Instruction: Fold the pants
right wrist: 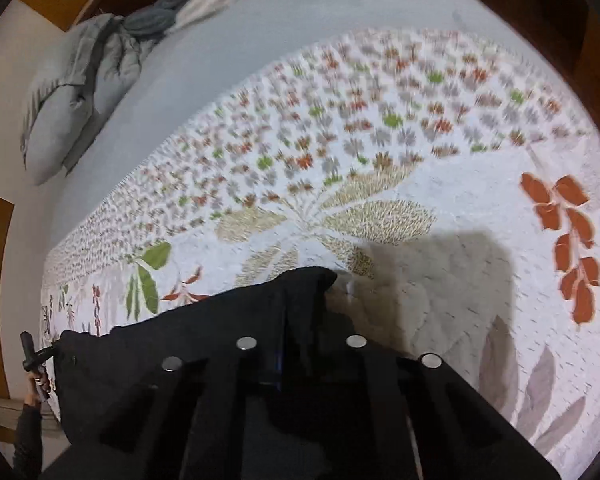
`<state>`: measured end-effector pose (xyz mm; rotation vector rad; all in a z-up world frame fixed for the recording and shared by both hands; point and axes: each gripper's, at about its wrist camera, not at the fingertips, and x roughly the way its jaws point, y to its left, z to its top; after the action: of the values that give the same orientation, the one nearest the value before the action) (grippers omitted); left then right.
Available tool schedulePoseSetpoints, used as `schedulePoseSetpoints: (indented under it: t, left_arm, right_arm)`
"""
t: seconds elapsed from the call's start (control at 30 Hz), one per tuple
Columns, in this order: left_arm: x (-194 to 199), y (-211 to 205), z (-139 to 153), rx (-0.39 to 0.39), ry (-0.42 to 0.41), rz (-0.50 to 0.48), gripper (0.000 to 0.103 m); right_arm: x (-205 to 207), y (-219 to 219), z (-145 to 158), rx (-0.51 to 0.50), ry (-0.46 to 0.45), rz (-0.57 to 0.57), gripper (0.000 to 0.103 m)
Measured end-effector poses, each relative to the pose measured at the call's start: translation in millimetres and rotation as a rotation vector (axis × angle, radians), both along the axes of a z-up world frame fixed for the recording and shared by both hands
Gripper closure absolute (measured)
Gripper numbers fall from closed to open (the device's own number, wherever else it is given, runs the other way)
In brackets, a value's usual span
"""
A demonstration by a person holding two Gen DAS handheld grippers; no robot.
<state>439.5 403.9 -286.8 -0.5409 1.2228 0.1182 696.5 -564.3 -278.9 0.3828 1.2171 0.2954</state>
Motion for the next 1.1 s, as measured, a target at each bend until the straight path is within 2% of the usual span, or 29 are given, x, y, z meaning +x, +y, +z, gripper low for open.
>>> schedulePoseSetpoints:
  t: [0.2,0.63,0.9,1.1]
  left_arm:
    - [-9,-2,25,0.015,-0.047,0.040,0.089]
    - [-30,-15,92,0.024,-0.129,0.007,0.089]
    - [-48,-23,118,0.015,-0.171,0.001,0.089]
    - [-64,-27,138,0.019,-0.195,-0.008,0.089]
  right_arm:
    - [-23,-1,43,-0.037,-0.081,-0.042,0.095]
    - [-95,-25,113,-0.060,-0.133,-0.095,0.095]
    - [-138,-38,142,-0.075,-0.151,-0.107,0.095]
    - [-164,-47,149,-0.061,-0.171,-0.126,0.096]
